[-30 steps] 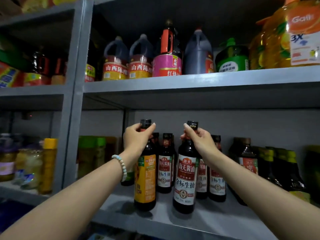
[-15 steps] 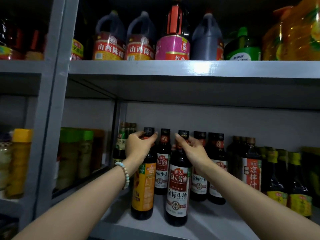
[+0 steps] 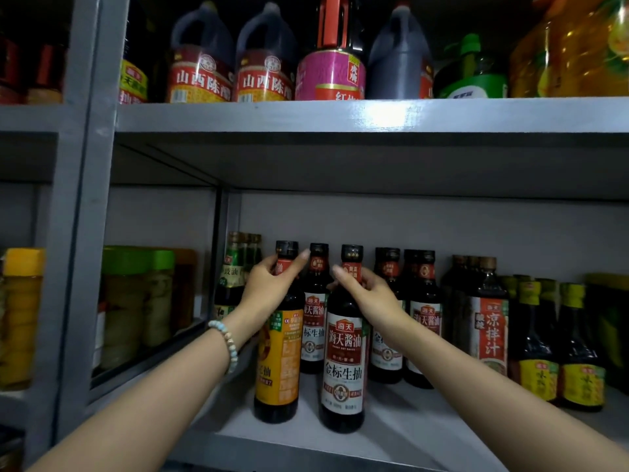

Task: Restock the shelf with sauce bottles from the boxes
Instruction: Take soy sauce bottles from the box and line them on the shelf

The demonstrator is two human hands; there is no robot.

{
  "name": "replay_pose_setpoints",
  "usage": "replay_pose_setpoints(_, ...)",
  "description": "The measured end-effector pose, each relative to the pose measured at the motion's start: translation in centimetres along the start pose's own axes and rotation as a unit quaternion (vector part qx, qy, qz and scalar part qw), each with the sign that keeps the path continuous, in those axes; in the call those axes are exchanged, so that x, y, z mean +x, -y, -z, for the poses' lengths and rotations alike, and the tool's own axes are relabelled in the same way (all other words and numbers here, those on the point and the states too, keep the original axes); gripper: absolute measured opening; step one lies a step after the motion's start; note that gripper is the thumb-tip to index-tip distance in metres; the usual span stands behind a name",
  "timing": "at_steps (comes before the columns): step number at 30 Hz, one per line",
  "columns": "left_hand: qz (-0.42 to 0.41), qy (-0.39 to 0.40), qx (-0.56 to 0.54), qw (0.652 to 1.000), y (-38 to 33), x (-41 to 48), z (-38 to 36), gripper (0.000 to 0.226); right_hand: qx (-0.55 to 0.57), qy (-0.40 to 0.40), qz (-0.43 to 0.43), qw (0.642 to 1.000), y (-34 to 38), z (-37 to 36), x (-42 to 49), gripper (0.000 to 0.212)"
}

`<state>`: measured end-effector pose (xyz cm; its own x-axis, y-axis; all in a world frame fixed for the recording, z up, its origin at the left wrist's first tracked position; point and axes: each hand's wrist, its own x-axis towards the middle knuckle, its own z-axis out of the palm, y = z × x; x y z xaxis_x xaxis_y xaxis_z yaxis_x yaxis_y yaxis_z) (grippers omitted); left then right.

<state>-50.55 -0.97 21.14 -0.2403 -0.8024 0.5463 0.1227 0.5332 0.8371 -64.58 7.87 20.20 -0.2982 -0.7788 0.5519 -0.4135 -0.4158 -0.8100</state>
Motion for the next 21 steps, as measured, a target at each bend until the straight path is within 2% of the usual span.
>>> replay_pose_setpoints(2, 0.024, 0.064, 0.021, 0.997, 1.1, -0.4, 1.1, 0.069, -0.022, 0.026, -0.039, 0.999, -1.0, 0.5, -1.1, 0.066)
replay_pose_setpoints(3, 0.028, 0.095, 0.048, 0.994, 1.7, -0.6, 1.8, 0.07, -0.032, 0.036, -0.053, 0.997, -1.5, 0.8, -1.8, 0.072)
replay_pose_setpoints(6, 0.059, 0.204, 0.085, 0.973, 3.9, -1.5, 3.9, 0.074, -0.046, 0.079, -0.069, 0.993, -3.1, 1.5, -3.5, 0.062)
replay_pose_setpoints(10, 0.134, 0.293, 0.052, 0.945, 6.3, -2.2, 6.2, 0.112, -0.04, 0.084, -0.097, 0.991, -4.5, 1.1, -4.9, 0.069)
replay_pose_setpoints(12, 0.137, 0.289, 0.039, 0.947, 6.8, -2.3, 6.6, 0.115, -0.033, 0.067, -0.092, 0.993, -5.0, 0.8, -4.9, 0.075)
replay_pose_setpoints(16, 0.107, 0.247, 0.042, 0.962, 7.4, -2.4, 6.0, 0.101, -0.025, 0.042, -0.092, 0.994, -5.4, -0.1, -4.4, 0.075)
replay_pose_setpoints(19, 0.085, 0.2, 0.046, 0.975, 8.1, -2.4, 5.7, 0.096, -0.01, 0.028, -0.099, 0.995, -6.1, -1.2, -3.8, 0.085)
replay_pose_setpoints(21, 0.073, 0.163, 0.049, 0.983, 8.5, -2.3, 5.4, 0.094, -0.006, 0.025, -0.101, 0.995, -6.5, -1.9, -3.3, 0.081)
